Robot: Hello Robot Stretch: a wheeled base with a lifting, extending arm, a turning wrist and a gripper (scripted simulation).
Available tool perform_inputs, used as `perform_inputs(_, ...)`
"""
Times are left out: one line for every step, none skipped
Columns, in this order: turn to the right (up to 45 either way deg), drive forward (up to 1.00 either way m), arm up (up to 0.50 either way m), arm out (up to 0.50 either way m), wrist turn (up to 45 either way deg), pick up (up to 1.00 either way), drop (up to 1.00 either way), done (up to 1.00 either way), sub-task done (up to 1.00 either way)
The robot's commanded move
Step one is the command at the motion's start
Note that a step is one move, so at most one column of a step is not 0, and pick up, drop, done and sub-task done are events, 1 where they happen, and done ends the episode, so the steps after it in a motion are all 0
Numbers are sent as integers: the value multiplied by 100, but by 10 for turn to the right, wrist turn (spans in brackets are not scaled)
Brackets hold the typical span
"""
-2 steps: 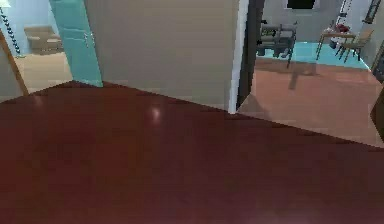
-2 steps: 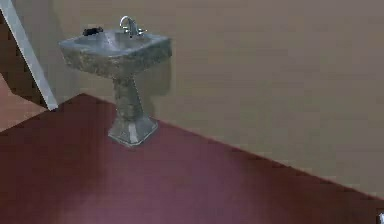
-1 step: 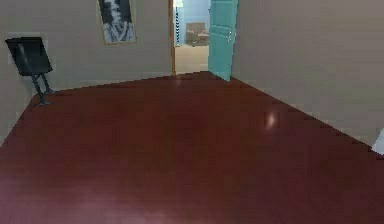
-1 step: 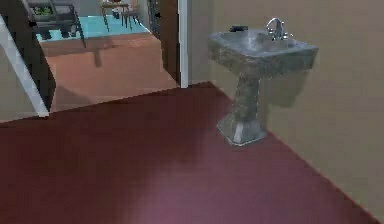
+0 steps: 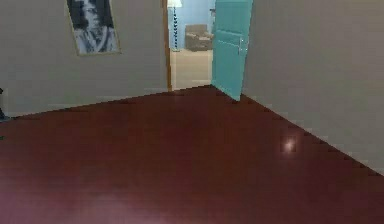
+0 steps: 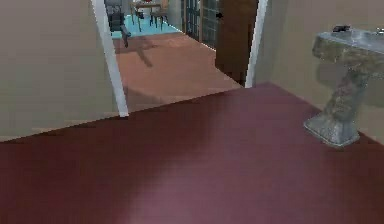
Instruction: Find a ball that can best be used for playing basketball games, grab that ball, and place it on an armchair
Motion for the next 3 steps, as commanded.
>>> perform_inputs(0,100,0,0,0,0,0,0,0)
perform_inputs(0,100,0,0,0,0,0,0,0)
perform_inputs(0,100,0,0,0,0,0,0,0)
